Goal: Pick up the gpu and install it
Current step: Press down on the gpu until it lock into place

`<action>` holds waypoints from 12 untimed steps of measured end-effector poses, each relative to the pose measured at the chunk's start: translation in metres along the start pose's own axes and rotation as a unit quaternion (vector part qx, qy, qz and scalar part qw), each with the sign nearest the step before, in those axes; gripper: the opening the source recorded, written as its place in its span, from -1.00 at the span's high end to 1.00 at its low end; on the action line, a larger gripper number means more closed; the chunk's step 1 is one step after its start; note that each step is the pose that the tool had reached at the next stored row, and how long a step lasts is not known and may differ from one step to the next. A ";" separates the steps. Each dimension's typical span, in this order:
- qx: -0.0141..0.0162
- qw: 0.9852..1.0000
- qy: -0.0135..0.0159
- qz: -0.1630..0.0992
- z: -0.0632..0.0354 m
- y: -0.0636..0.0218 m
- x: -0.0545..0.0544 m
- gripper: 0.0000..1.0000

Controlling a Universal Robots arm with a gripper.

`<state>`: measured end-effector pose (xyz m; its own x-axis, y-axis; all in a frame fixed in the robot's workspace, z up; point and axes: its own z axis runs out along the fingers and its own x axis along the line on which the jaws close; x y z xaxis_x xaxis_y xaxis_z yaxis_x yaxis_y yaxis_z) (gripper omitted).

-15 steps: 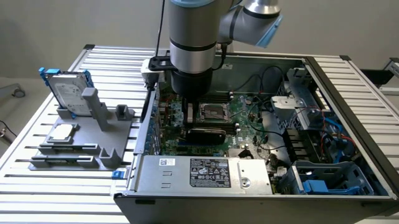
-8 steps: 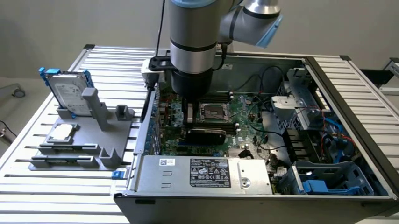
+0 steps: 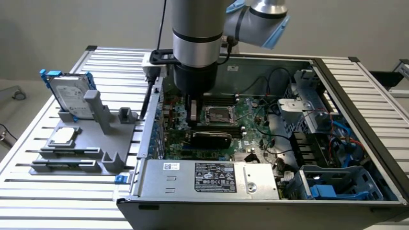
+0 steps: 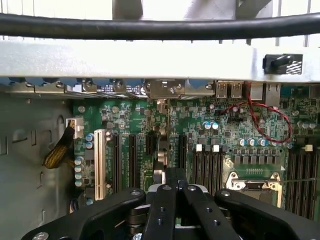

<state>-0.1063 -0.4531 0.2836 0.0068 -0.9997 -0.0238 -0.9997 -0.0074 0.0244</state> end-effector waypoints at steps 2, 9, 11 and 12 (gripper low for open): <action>0.000 1.000 0.000 0.000 -0.0004 0.0042 0.000 0.79; -0.001 1.000 0.002 0.000 -0.0002 0.0197 0.000 0.79; -0.002 1.000 0.003 0.000 -0.0002 0.0225 0.000 0.79; -0.003 1.000 0.004 0.000 -0.0002 0.0237 0.000 0.79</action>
<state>-0.1300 -0.4533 0.2844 0.0066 -0.9999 -0.0159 -0.9995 -0.0071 0.0301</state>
